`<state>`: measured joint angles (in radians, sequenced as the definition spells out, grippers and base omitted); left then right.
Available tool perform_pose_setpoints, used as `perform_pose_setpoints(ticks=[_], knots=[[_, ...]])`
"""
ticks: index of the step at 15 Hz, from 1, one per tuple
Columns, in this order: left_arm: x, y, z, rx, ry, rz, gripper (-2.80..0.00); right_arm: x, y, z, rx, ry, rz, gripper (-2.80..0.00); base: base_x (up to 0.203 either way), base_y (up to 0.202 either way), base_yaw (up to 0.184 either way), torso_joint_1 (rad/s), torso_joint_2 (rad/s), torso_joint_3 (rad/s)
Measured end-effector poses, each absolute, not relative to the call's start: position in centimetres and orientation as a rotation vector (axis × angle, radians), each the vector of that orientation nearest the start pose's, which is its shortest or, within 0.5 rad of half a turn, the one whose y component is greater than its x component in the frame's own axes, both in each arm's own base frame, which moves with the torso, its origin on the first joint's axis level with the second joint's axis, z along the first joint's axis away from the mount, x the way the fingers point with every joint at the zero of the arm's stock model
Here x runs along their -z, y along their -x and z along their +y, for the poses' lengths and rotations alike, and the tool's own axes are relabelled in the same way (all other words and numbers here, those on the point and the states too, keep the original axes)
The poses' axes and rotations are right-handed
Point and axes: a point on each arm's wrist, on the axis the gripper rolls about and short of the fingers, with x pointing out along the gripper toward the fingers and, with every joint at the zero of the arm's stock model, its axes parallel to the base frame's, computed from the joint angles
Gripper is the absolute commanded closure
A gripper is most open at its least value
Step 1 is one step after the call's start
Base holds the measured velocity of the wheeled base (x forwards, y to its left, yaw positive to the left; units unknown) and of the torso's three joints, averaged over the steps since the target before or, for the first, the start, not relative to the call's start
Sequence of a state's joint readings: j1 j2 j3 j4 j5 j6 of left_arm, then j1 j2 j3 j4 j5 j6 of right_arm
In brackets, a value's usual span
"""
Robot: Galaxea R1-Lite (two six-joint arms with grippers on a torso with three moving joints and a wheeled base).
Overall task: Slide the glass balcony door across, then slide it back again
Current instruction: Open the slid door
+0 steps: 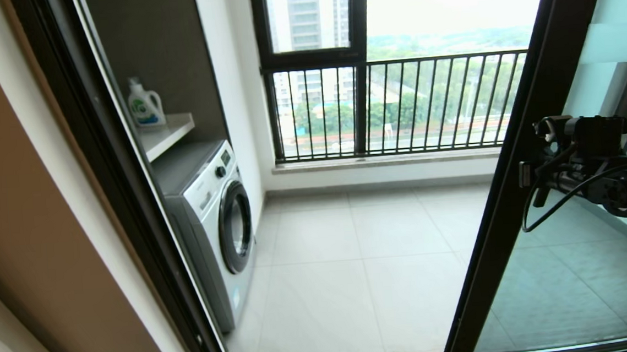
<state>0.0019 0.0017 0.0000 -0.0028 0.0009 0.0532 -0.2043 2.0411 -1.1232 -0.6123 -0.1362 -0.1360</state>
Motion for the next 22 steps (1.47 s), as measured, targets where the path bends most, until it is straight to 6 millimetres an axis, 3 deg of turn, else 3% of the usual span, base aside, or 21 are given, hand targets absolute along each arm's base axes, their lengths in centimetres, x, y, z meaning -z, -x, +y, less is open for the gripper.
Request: perform_pose_setpoints(ticks=[22], knots=[[-7.6, 2.3, 0.0, -0.004, -0.053, -0.001, 0.00, -13.9, -38.9, -13.6, 0.394, 0.120, 0.335, 0.00, 0.000, 0.000, 0.000, 0.000, 0.00, 0.000]])
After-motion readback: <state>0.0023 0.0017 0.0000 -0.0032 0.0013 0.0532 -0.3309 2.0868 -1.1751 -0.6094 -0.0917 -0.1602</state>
